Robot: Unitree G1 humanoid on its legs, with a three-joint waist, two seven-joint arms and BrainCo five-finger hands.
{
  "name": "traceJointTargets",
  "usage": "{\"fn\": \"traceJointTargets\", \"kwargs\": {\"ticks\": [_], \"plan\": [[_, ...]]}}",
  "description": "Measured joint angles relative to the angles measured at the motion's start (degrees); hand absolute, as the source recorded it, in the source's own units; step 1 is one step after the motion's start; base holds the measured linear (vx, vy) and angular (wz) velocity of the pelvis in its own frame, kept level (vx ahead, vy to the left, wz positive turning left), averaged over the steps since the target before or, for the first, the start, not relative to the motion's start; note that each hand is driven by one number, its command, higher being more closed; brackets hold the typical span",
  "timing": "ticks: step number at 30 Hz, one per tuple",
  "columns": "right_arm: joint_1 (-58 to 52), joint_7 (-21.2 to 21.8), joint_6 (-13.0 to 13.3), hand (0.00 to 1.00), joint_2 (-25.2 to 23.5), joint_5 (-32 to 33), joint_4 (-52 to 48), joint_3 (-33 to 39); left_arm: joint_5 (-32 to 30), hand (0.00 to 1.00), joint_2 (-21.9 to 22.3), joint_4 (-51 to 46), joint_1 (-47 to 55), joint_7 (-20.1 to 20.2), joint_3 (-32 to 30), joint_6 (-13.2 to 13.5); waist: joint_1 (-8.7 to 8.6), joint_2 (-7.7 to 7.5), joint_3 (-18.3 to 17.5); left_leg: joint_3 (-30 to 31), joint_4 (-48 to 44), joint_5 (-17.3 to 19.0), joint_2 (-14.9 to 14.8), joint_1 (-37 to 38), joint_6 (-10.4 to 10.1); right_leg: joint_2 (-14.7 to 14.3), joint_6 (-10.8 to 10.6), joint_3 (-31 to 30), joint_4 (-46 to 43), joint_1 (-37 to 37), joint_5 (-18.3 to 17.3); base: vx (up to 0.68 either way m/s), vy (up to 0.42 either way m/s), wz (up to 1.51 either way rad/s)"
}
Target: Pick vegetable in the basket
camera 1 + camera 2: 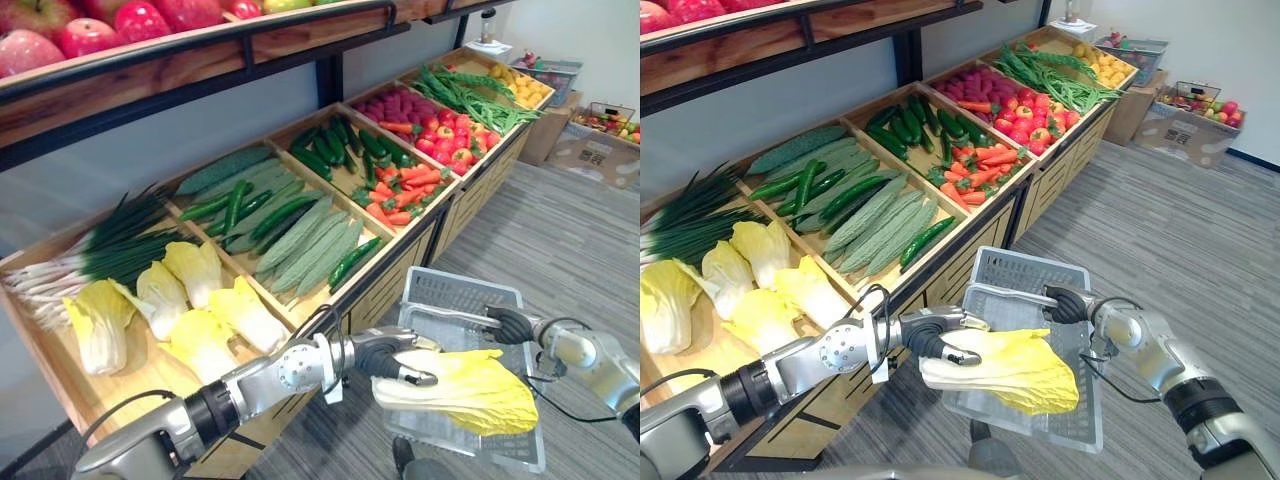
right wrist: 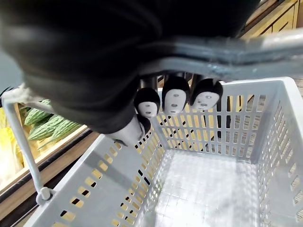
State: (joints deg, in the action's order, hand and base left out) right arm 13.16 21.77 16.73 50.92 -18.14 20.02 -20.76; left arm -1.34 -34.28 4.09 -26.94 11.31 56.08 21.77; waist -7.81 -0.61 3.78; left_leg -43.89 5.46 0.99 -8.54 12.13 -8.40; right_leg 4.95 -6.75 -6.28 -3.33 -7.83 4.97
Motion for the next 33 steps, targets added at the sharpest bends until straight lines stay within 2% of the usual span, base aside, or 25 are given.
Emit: {"fn": "traceJointTargets", "kwargs": {"ticks": [7, 11, 13, 20, 24, 31, 32, 33], "plan": [[1.1, 1.7, 1.1, 1.00, 0.2, -0.1, -1.2, -2.2, -1.9, 1.00, 6.7, 7.6, 0.0, -3.3, 0.1, -2.0, -1.70, 1.18, -0.4, -1.3, 0.0, 0.1, 0.1, 0.3, 0.0, -0.2, 0.0, -0.9, -2.5, -1.5, -1.1, -0.01, 0.007, -0.06], [2.1, 3.6, 2.2, 1.00, 0.2, -0.1, -1.6, -2.4, -2.3, 1.00, 10.1, 11.0, 0.0, -4.9, -0.2, -3.5, -1.74, 1.47, -0.4, -2.7, 0.0, 0.2, 0.4, 0.1, -0.2, -0.6, 0.0, -2.3, -3.7, -3.0, -1.5, -0.01, 0.009, -0.17], [2.3, 3.9, 2.3, 1.00, 0.2, -0.1, -1.6, -2.7, -3.0, 1.00, 11.7, 12.7, 0.0, -5.6, -0.3, -3.8, -2.30, 1.63, -0.3, -2.8, 0.0, 0.2, 0.4, 0.3, -0.2, -0.7, 0.0, -2.4, -4.1, -3.1, -1.7, 0.00, 0.005, -0.03], [4.4, 5.1, 2.4, 1.00, 0.2, -0.1, -1.6, -4.0, -4.7, 1.00, 15.7, 16.7, 0.0, -6.6, -2.4, -5.6, -3.12, 2.34, -0.2, -4.4, 0.0, 0.3, 0.5, 1.1, -0.3, -1.4, 0.1, -3.8, -5.9, -4.1, -2.7, 0.00, 0.010, -0.12], [6.0, 5.3, 2.3, 1.00, -0.2, -1.2, -1.6, -4.6, -6.6, 1.00, 16.9, 18.5, 0.0, -7.4, -2.6, -5.8, -3.12, 2.70, 0.1, -5.7, -3.5, 2.1, -0.2, 0.4, -0.4, -1.6, 0.0, -5.3, -6.8, -5.0, -2.8, 0.02, 0.022, -0.17], [6.8, 6.7, 2.3, 1.00, -0.3, -1.7, -1.6, -4.6, -9.2, 1.00, 20.8, 22.9, 0.0, -8.1, -4.3, -6.0, -3.18, 2.80, 0.1, -5.8, -4.0, 2.6, -0.3, 0.3, -0.8, -1.6, 0.0, -5.6, -7.0, -5.0, -2.8, 0.00, 0.031, -0.01], [7.2, 6.9, 2.3, 1.00, -0.3, -1.7, -1.6, -4.6, -10.1, 0.00, 21.3, 23.6, 0.0, -8.4, -4.6, -6.1, -3.22, 2.80, 0.1, -5.9, -4.0, 2.7, -0.3, 0.3, -0.8, -1.6, 0.0, -5.7, -7.0, -5.0, -2.8, -0.01, 0.035, -0.03], [7.7, 7.2, 2.3, 1.00, -0.4, -1.7, -1.6, -4.6, -11.0, 0.00, 22.1, 24.5, 0.0, -8.6, -4.9, -6.2, -3.27, 2.80, 0.1, -6.0, -4.0, 2.8, -0.3, 0.3, -0.8, -1.6, 0.0, -5.8, -7.0, -5.1, -2.8, -0.01, 0.035, -0.04]]}}
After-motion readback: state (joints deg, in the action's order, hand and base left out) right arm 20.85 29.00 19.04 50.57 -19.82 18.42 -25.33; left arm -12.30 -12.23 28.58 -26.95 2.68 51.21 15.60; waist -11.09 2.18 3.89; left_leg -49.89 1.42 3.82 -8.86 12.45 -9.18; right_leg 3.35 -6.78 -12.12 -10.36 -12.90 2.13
